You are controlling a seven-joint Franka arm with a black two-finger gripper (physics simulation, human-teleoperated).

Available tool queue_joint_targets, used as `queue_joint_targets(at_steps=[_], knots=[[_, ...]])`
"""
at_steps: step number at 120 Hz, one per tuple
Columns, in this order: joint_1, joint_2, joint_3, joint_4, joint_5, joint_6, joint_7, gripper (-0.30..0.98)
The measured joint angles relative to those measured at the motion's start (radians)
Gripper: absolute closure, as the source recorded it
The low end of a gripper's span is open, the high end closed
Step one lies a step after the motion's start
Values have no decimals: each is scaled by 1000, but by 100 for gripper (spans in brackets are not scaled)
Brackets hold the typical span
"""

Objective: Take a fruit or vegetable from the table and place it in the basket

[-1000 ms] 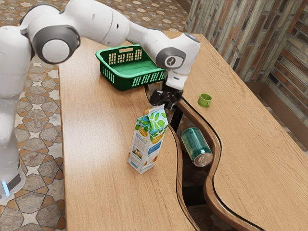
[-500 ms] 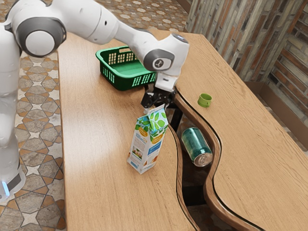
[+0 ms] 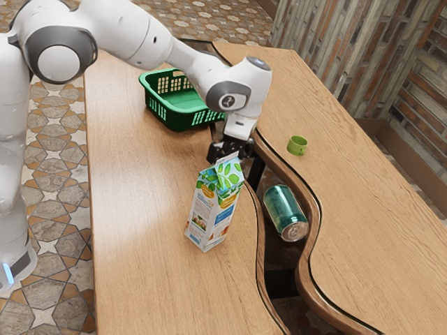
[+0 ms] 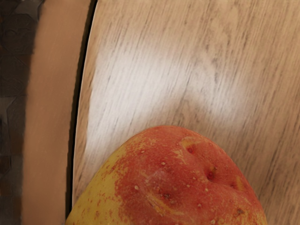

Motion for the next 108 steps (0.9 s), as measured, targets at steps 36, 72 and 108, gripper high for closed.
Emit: queue_joint_targets(at_steps=[36,72,108], knots=[[53,-33,227,317,14,-43,28,48],[293,113,183,363,-14,14,48,49],[363,164,151,364,-38,110,46,24]])
